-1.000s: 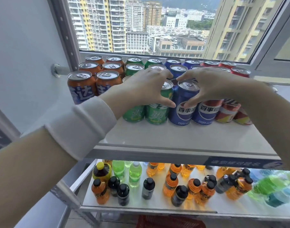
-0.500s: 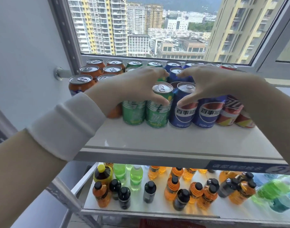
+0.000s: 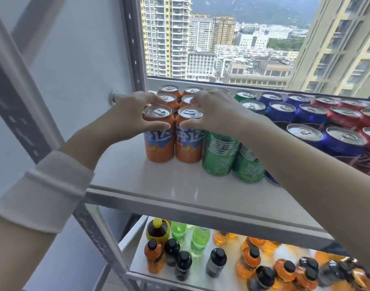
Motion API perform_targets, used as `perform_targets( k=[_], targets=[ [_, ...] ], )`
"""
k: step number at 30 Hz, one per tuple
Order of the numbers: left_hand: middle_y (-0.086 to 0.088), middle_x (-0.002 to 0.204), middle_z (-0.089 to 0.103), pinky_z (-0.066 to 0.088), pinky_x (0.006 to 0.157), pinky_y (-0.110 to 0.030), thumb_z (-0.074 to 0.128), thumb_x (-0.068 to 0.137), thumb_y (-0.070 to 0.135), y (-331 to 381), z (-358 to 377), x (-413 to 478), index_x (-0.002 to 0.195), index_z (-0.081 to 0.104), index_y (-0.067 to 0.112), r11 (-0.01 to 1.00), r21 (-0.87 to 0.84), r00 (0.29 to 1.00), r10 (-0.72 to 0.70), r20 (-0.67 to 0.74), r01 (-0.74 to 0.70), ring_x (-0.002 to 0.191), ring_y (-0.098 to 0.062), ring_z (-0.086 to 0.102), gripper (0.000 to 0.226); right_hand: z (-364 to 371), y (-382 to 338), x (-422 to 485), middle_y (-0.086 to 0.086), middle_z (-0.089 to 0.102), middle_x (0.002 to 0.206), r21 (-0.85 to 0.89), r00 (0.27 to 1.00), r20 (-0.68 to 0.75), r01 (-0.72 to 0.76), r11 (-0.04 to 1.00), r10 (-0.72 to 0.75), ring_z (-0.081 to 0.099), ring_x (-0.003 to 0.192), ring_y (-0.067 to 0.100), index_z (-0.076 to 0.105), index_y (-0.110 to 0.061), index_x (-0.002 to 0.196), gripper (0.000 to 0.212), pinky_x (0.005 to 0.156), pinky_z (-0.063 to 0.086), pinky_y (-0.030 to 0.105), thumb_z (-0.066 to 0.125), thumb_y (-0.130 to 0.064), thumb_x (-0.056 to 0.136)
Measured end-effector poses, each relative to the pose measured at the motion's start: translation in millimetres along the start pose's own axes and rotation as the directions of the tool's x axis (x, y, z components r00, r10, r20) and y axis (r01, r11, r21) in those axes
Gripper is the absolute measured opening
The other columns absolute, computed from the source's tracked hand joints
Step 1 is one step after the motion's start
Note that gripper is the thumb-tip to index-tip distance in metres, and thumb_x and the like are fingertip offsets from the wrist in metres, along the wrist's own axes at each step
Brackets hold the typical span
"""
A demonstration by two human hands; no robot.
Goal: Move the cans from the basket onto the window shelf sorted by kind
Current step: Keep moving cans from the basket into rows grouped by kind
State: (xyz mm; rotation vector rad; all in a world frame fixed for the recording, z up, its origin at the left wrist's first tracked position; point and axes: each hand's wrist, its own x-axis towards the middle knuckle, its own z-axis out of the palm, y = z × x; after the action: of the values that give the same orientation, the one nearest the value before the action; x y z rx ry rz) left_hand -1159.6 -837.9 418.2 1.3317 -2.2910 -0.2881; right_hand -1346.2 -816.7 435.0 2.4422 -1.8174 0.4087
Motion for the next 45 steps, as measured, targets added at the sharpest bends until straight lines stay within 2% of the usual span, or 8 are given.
perform_targets(
  k=[5,14,20,26,29,34,39,45],
  targets=[
    [0.005,0.111,0.056,0.035,0.066,-0.005,0.077,0.067,0.039,-12,4,7,0.117,0.061,0.018,0.995,-0.093,0.996,0.019,-0.09,-0.027,0.095,-0.005,0.05,0.057,2,0,3,0.005,0.058,0.125,0.092,0.999,-0.014,-0.042,0.995,0.043,0.051,0.113,0.019,0.059,-0.008,0.118,0.06,0.09,0.039,0.026,0.069,-0.049,0.075],
    [0.013,0.095,0.057,0.033,0.056,0.002,0.078,0.066,0.042,-13,-7,8,0.114,0.066,0.02,0.996,-0.071,0.996,0.045,-0.078,-0.051,0.071,0.009,0.048,0.054,-2,-6,-5,-0.002,0.06,0.118,0.183,0.999,-0.01,-0.051,0.982,0.054,0.048,0.091,0.006,0.06,-0.013,0.116,0.052,0.08,0.034,0.021,0.07,-0.043,0.075],
    [0.004,0.103,0.065,0.038,0.072,-0.018,0.078,0.063,0.046,-9,-10,-2,0.113,0.066,0.017,0.998,-0.058,0.995,0.009,-0.1,-0.015,0.081,-0.006,0.053,0.06,-3,-8,-10,-0.011,0.054,0.1,0.172,1.0,0.014,-0.02,0.985,0.017,0.04,0.071,-0.013,0.061,-0.016,0.11,0.048,0.063,0.03,0.006,0.069,-0.047,0.074],
    [0.005,0.099,0.063,0.037,0.075,-0.022,0.077,0.063,0.048,-6,-10,-6,0.113,0.066,0.018,0.999,-0.04,0.996,-0.018,-0.091,0.014,0.084,-0.008,0.053,0.06,-4,-8,-13,-0.01,0.055,0.103,0.106,1.0,-0.008,0.002,0.994,-0.001,0.045,0.073,-0.001,0.061,-0.017,0.112,0.053,0.062,0.027,0.003,0.069,-0.05,0.072],
    [0.008,0.103,0.061,0.039,0.078,-0.025,0.074,0.062,0.053,-9,-10,-3,0.117,0.061,0.023,1.0,-0.025,0.999,-0.018,-0.034,0.017,0.088,-0.01,0.054,0.064,-5,-8,-11,-0.006,0.059,0.109,0.094,1.0,0.008,0.012,0.996,-0.013,0.05,0.087,0.007,0.057,-0.018,0.117,0.059,0.064,0.035,0.014,0.069,-0.052,0.071],
    [0.014,0.104,0.055,0.045,0.083,-0.033,0.062,0.054,0.079,-8,-23,8,0.118,0.054,0.028,0.999,-0.011,0.998,-0.049,0.045,0.049,0.094,-0.01,0.055,0.083,-21,-4,-3,-0.008,0.06,0.104,0.17,0.999,0.036,-0.023,0.985,0.017,0.057,0.095,0.012,0.054,-0.019,0.119,0.062,0.086,0.044,0.028,0.064,-0.056,0.07],
    [0.001,0.11,0.058,0.044,0.082,-0.028,0.063,0.075,0.053,-11,-24,46,0.118,0.053,0.017,0.98,-0.193,0.995,-0.073,-0.066,0.059,0.095,-0.012,0.055,0.057,-33,17,32,0.005,0.062,0.116,0.12,0.997,0.022,-0.073,0.99,0.071,0.057,0.098,0.018,0.055,-0.007,0.119,0.051,0.085,0.04,0.022,0.065,-0.039,0.081],
    [-0.001,0.114,0.059,0.046,0.067,-0.019,0.073,0.073,0.043,-26,-2,78,0.118,0.054,0.02,0.945,-0.27,0.983,-0.171,0.067,0.182,0.097,-0.015,0.057,0.054,-18,23,63,0.006,0.057,0.128,0.055,0.984,0.154,-0.1,0.993,0.091,0.053,0.112,0.019,0.053,-0.007,0.127,0.065,0.086,0.034,0.021,0.07,-0.042,0.076]
  ],
)
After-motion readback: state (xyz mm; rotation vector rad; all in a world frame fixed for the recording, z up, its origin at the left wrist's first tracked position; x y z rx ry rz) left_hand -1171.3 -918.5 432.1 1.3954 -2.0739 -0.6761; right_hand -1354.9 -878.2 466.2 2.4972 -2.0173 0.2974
